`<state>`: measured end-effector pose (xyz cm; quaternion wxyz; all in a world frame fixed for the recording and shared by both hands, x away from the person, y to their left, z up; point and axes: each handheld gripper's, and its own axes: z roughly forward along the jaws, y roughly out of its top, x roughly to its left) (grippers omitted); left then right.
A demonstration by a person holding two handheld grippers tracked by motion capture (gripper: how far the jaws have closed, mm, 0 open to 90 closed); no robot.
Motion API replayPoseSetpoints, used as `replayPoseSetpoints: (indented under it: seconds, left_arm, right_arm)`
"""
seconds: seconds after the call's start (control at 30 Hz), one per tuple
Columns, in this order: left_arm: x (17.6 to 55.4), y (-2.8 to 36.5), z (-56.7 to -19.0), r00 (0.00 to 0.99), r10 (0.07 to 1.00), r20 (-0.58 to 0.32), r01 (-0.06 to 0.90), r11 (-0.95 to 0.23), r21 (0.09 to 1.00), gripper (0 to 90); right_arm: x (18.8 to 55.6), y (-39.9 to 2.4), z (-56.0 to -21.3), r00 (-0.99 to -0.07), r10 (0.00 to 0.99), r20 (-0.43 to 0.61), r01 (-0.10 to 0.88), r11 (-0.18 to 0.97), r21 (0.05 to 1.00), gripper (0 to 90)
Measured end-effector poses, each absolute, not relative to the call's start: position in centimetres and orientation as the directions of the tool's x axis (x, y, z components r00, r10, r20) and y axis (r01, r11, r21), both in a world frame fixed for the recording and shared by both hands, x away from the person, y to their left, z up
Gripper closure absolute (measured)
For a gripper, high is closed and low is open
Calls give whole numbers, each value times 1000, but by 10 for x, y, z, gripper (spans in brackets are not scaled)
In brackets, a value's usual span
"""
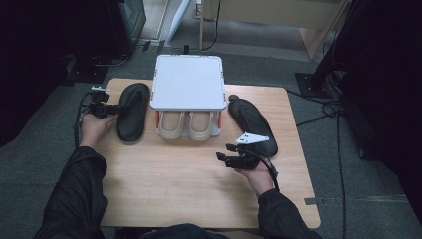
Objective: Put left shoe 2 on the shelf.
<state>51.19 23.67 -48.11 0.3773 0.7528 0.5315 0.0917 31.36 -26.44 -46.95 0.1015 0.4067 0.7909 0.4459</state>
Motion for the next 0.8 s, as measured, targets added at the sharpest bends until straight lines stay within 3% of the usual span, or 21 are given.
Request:
replayPoseSetpoints:
  seconds: [0.8]
  left_arm:
    - [500, 235, -464, 423, 850, -314, 731, -115, 673, 688]
  right_arm:
    - [315, -265, -468, -653, 729, 204, 547, 269, 793, 434]
